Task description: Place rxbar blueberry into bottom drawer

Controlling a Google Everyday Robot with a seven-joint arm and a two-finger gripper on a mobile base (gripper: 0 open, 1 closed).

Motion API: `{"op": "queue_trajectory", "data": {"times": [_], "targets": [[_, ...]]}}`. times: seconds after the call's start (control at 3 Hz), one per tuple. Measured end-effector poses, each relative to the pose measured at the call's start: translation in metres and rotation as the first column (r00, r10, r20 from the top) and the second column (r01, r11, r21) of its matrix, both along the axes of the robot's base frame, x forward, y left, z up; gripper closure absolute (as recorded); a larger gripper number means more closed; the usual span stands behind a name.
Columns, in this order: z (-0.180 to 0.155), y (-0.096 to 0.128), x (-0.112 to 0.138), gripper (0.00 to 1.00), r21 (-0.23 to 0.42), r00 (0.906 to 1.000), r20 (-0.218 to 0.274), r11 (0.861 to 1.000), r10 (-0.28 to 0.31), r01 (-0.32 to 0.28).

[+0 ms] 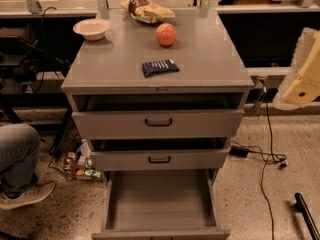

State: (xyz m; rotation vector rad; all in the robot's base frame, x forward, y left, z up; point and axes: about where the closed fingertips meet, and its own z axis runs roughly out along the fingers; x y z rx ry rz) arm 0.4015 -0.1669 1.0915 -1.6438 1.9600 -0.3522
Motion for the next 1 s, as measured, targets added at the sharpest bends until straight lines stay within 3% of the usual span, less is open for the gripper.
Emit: {"op": "queue_trajectory", "data": {"times": [0.33,0.67,1.0], "targets": [[0.0,0.0,0.0,0.0,0.0,1.0,0.0,1.0,0.0,0.0],[0.008,0.002,0.015,0.0,0.03,0.9992,0.033,0.999,0.023,-0.024],[0.004,-0.003,0.054,0.0,0.083,0.9988,0.048,0.996,0.009,-0.013]]}}
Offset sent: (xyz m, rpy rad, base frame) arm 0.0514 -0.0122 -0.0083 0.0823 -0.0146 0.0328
